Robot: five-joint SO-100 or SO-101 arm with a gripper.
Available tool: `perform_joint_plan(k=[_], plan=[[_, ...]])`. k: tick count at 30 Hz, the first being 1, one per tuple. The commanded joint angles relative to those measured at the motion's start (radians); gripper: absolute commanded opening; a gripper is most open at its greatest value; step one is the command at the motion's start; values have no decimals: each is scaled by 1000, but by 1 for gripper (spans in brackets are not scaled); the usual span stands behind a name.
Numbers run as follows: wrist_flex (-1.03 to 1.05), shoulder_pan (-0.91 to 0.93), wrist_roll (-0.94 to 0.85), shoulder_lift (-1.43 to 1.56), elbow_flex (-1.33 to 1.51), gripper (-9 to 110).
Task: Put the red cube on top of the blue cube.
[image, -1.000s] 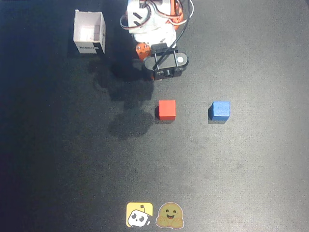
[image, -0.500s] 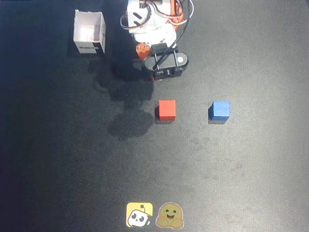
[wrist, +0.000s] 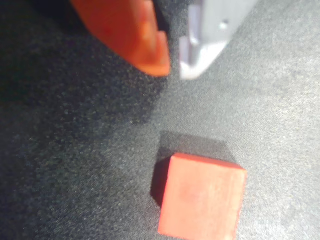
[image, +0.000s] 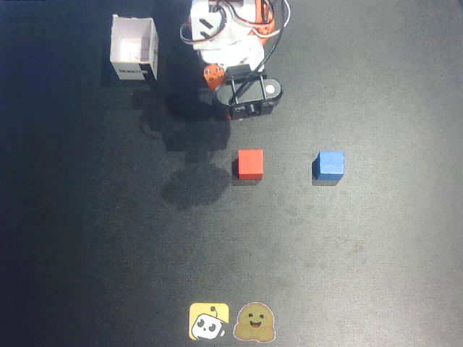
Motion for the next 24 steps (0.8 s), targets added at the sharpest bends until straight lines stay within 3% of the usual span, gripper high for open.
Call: perform_joint_plan(k=[1,16,20,24], plan=[[2,-3,3,9,-12,1],[2,-3,9,9,-12,0],[5,3,138,9,-12,0],[-11,-2,149,9,-12,0]])
